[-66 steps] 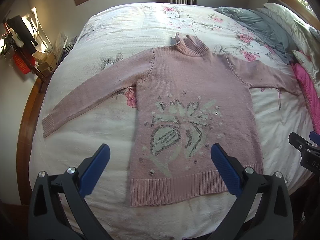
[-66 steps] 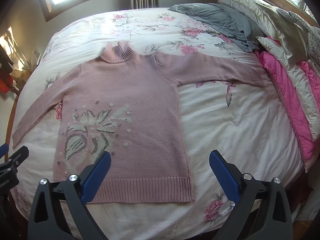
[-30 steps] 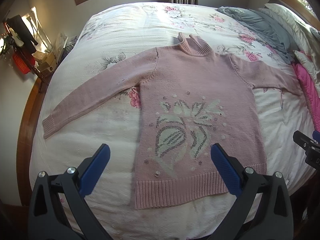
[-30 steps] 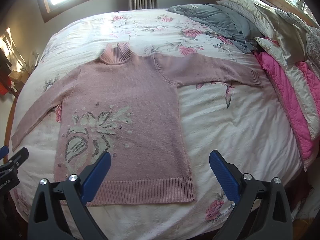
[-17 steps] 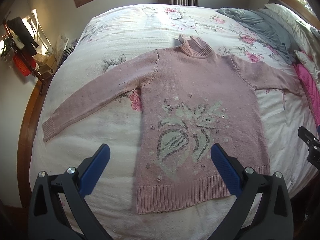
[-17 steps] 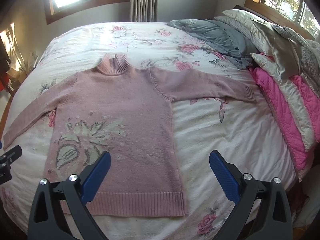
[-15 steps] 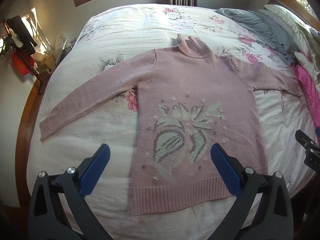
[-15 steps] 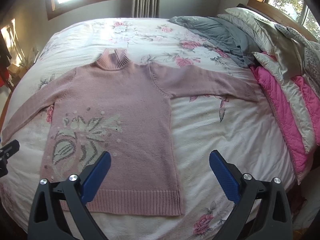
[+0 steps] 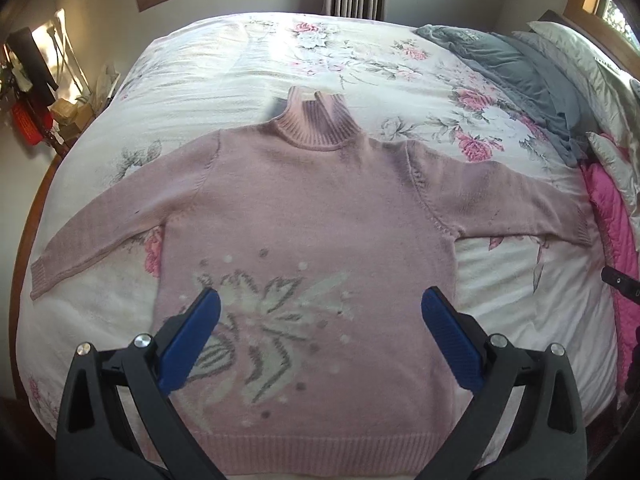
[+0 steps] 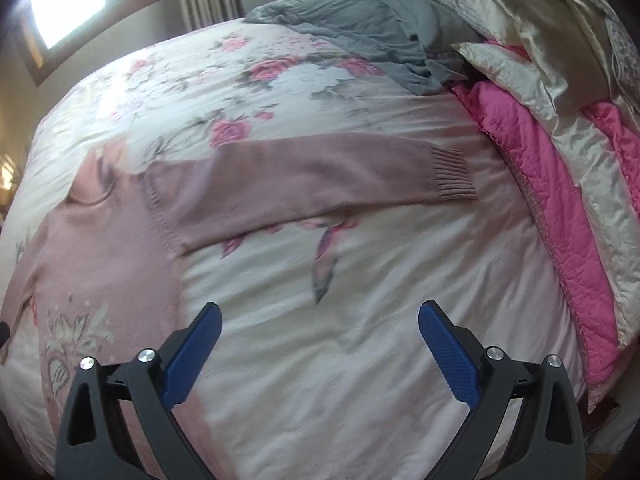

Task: Fold small clothes
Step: 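Move the right tool to the sweater's sleeve cuff and grasp it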

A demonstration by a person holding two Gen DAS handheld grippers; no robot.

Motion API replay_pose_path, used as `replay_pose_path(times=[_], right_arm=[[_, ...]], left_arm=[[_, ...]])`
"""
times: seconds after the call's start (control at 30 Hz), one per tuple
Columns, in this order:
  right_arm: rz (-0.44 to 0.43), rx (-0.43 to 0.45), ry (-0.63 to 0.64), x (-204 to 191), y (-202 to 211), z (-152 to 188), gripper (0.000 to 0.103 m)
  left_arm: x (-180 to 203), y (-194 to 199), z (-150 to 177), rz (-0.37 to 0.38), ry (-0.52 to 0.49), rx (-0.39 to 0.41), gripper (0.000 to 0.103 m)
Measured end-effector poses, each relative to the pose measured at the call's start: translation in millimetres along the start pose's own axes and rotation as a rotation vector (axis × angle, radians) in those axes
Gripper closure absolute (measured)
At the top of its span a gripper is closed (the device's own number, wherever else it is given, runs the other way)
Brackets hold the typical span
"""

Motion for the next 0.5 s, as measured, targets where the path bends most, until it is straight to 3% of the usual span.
replay_pose_path(times=[0.27,0.5], right_arm=[[-0.049,-0.108,-0.204,159,-104,-119,0.005],[-0.087,-0.185,-0.240,208,-171,-158,0.009]], left_arm=[[106,-59,-60,0.018,0.013,-0.002,0.003],[151,-101,-94,0.019,0.019,-0.017,0.003]])
Point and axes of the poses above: each gripper's, at about its wrist camera, not at the fingertips, and y roughly against the way its jaws point, x to its right, z to its underside, the point moved 5 cm from there along -y, roughly the way its jaws point, and after that the axes turned 14 degrees about -x, right-handed, at the moved point
